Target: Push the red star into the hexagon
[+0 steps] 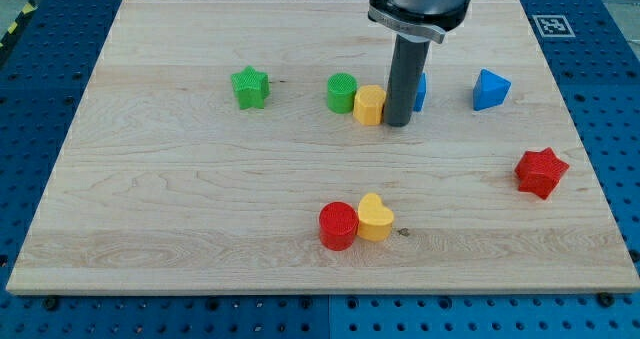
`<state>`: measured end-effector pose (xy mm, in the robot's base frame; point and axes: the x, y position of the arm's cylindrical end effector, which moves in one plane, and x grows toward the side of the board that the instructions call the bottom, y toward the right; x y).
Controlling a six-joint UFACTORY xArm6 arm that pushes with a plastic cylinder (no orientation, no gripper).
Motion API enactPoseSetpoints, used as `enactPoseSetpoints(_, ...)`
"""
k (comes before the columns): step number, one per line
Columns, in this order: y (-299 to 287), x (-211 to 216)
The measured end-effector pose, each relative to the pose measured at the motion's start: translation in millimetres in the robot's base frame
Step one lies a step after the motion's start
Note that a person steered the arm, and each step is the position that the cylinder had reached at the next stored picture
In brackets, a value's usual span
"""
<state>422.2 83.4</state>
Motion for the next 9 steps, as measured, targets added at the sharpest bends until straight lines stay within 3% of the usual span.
enactPoseSetpoints(3,2,0)
enactPoseSetpoints(7,219,26)
enactPoseSetpoints(8,261,43)
enactPoseSetpoints(9,261,65)
